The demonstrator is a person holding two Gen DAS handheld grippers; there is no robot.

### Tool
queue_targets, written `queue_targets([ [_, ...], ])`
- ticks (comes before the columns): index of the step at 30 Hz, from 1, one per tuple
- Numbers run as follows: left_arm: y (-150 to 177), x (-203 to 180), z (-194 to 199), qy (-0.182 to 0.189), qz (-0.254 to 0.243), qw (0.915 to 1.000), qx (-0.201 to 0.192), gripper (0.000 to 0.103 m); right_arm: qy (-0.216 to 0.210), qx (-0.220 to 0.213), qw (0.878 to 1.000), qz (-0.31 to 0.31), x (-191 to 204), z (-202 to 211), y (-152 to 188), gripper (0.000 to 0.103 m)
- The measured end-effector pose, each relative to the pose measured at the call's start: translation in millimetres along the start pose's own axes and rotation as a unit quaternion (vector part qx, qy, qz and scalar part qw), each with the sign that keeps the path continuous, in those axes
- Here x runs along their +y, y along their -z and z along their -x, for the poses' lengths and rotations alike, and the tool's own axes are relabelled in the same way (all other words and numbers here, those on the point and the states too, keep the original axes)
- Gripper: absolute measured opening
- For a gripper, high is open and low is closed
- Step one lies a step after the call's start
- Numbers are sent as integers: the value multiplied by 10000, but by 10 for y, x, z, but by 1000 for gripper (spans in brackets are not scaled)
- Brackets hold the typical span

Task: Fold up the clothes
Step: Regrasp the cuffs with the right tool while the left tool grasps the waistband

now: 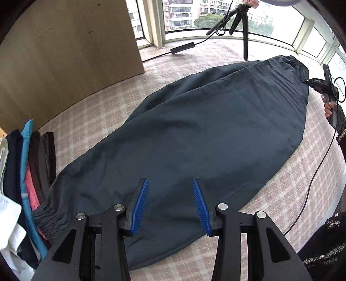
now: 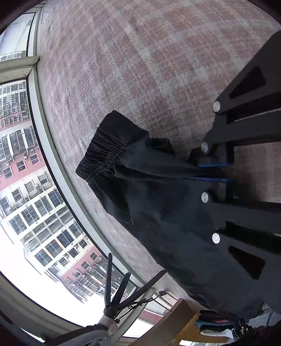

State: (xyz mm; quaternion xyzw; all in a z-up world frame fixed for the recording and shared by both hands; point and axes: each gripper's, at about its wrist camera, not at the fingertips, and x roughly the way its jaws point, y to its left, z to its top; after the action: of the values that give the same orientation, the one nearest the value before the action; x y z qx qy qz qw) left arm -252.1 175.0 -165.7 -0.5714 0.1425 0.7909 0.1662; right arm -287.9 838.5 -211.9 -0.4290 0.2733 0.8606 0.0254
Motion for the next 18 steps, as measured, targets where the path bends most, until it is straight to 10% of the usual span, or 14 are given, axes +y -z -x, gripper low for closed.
queue_targets([
  [10, 1576, 855, 236, -399, 2121, 9764, 114, 52, -756, -842, 9917, -609, 167, 705, -267, 4],
  [18, 1827, 1471, -318, 1131, 4456, 8867, -488, 54, -539, -822, 9942, -438, 422, 727, -364, 4],
])
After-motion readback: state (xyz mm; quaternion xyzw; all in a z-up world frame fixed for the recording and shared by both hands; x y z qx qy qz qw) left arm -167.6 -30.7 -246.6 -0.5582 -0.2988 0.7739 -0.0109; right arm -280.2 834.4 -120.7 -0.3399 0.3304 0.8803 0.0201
